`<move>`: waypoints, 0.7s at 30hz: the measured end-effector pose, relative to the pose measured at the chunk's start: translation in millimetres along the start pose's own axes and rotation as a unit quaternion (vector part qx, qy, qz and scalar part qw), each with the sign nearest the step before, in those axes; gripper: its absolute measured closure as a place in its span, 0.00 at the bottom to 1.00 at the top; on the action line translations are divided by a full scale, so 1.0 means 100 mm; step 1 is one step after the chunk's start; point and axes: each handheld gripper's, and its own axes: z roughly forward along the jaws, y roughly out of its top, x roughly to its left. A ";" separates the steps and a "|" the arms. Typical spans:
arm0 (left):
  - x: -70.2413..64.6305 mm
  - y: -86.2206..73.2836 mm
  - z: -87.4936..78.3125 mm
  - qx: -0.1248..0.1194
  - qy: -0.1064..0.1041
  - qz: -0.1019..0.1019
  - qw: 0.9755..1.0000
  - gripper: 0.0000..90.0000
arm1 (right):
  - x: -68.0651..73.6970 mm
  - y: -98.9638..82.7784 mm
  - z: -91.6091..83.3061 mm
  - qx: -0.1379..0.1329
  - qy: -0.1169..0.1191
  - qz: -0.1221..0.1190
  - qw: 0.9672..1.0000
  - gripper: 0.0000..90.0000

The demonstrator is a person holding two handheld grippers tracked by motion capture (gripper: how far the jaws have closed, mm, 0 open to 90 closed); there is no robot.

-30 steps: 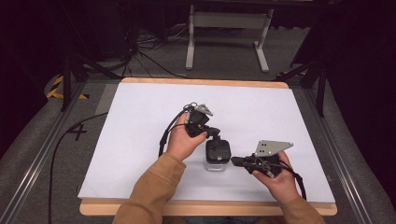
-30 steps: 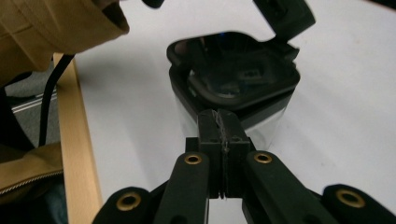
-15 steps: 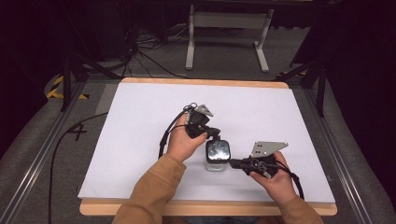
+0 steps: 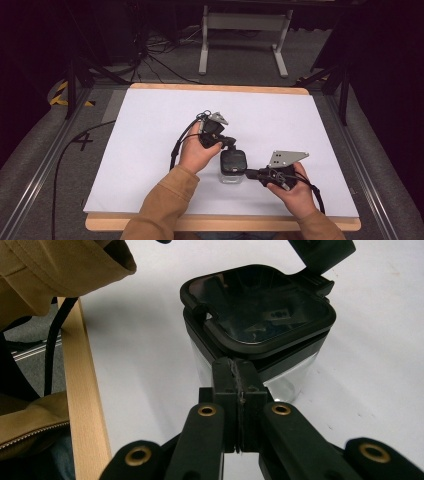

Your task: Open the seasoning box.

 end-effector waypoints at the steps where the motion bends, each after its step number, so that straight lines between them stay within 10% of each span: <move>1: -0.01 0.00 -0.02 0.005 0.003 0.003 1.000 0.98 | 0.00 0.00 0.00 -0.001 -0.001 -0.002 1.000 1.00; 14: -0.22 -0.03 -0.49 -0.023 -0.003 0.021 1.000 0.99 | -0.04 0.11 -0.03 -0.023 -0.001 -0.008 1.000 1.00; 21: -0.39 -0.13 -0.71 0.002 -0.008 0.032 0.999 0.99 | -0.09 0.21 -0.06 -0.044 -0.002 -0.011 0.999 1.00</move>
